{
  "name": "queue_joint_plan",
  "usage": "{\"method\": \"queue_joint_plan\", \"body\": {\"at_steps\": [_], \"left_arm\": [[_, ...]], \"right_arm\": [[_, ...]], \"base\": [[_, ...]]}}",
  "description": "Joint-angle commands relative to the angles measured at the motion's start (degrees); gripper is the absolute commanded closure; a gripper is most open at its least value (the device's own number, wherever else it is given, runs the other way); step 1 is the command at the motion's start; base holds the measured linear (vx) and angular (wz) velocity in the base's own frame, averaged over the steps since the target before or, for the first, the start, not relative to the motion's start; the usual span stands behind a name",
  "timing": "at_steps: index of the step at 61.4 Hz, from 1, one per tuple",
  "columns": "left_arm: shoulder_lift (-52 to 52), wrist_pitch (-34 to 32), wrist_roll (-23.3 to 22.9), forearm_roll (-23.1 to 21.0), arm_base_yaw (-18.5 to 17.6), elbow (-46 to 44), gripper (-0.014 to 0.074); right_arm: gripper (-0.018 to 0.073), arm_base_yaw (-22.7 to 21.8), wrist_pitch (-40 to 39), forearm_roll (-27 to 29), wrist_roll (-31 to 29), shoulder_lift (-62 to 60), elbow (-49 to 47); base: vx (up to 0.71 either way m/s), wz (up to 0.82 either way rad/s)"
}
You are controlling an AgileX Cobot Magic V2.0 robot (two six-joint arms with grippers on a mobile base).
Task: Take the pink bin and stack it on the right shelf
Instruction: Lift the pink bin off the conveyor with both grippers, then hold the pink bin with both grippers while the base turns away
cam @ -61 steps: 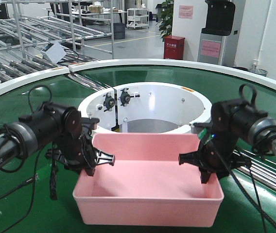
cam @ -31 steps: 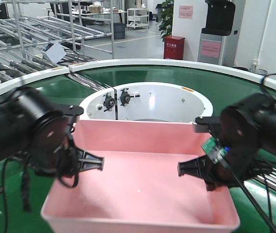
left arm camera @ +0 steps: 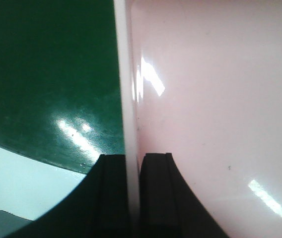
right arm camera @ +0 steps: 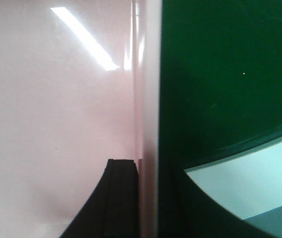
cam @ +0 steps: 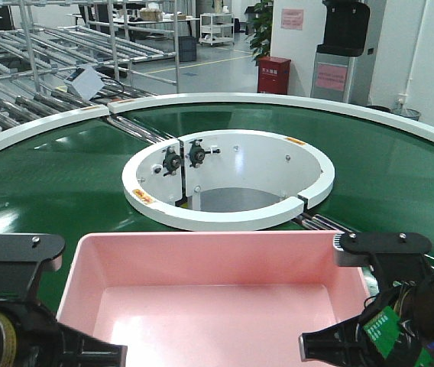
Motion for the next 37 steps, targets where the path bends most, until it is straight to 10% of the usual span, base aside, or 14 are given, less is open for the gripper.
{"method": "queue_joint_plan", "body": {"at_steps": [1, 37], "left_arm": [[-1.92, -3.99, -0.89, 2.83, -0.66, -1.41, 0.0523], [-1.92, -3.99, -0.89, 2.83, -0.66, -1.41, 0.0523]], "right_arm": [[0.0485, 0.10, -2.89, -2.75, 0.51, -1.76, -1.64], [0.0485, 0.10, -2.16, -2.78, 0.51, -1.76, -1.64]], "base": [[0.00, 0.00], [0.00, 0.00]]}}
